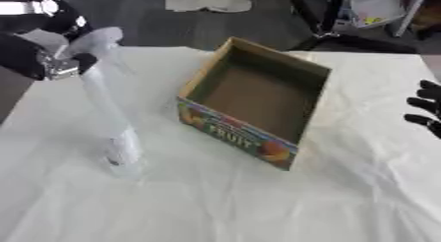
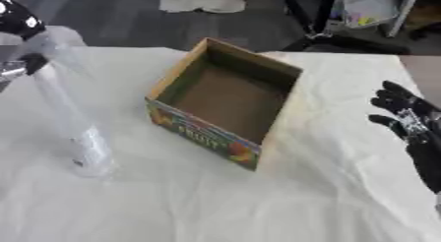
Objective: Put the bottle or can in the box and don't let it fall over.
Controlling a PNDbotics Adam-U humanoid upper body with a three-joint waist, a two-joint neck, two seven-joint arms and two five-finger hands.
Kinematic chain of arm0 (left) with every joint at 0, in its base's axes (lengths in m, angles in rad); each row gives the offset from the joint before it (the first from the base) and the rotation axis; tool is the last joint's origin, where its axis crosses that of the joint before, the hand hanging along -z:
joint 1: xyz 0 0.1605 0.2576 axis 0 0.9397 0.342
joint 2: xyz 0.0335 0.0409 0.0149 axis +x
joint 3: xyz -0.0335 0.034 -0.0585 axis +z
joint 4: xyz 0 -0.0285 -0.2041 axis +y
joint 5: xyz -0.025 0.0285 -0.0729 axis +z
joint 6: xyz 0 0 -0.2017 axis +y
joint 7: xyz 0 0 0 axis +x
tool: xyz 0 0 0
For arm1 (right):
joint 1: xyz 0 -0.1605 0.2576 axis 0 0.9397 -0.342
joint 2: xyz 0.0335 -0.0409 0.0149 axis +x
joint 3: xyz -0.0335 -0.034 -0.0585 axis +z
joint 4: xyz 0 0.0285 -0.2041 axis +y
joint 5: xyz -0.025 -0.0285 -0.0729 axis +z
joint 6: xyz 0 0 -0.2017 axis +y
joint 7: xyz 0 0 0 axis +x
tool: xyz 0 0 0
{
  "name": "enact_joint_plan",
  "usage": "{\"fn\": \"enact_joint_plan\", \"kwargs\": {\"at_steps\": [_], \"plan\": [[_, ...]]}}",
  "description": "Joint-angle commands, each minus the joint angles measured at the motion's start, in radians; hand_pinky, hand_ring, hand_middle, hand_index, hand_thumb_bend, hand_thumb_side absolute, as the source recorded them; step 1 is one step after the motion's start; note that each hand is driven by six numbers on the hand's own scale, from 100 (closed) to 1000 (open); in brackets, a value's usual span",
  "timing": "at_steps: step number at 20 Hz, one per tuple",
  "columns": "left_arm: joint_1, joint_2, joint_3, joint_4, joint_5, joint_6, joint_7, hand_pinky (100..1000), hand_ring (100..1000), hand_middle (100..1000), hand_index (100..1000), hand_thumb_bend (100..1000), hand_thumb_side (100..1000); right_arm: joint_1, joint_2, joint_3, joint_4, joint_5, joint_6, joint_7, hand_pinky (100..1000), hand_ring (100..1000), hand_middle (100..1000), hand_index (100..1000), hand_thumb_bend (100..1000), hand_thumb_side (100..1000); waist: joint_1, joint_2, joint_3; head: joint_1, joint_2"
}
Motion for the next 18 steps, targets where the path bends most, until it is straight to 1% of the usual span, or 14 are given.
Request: {"fn": "enact_joint_plan", "kwargs": {"at_steps": [1,4,6,9,15,17,18], "plan": [[-0.024,0.012,0.003,-0.016,0.017,0.004,-0.002,797,628,624,680,163,361,-0.005,-0.014,-0.010,-0.005,0.001,-0.001,0.003,833,915,992,788,100,649,0.002,-0.023,0.000,0.002,0.003],[-0.024,0.009,0.001,-0.017,0.032,0.006,-0.001,796,627,636,729,145,392,-0.004,-0.013,-0.010,-0.003,0.003,-0.001,0.004,834,916,993,788,100,654,0.002,-0.022,0.001,0.002,0.003],[-0.025,0.008,0.000,-0.018,0.047,0.010,-0.001,797,636,653,737,138,411,-0.003,-0.013,-0.011,-0.001,0.005,0.000,0.005,834,915,993,788,100,656,0.002,-0.021,0.001,0.001,0.005],[-0.028,0.007,0.001,-0.022,0.068,0.016,0.002,789,617,638,732,103,412,-0.003,-0.012,-0.011,0.001,0.006,0.000,0.005,835,915,993,788,100,658,0.002,-0.021,0.003,0.002,0.008],[-0.029,0.002,-0.002,-0.025,0.094,0.032,0.010,779,590,626,721,100,409,-0.004,-0.010,-0.012,0.000,0.002,0.002,0.006,836,915,993,789,100,661,0.003,-0.023,0.000,0.004,0.005],[-0.029,0.001,-0.004,-0.027,0.102,0.034,0.008,780,591,626,719,100,413,-0.004,-0.011,-0.012,0.000,0.001,0.003,0.004,836,915,993,789,100,661,0.002,-0.023,0.000,0.003,0.006],[-0.029,0.001,-0.005,-0.028,0.106,0.035,0.007,786,608,639,722,100,427,-0.004,-0.011,-0.012,0.000,0.000,0.003,0.004,837,915,993,789,100,663,0.002,-0.023,0.001,0.003,0.007]]}}
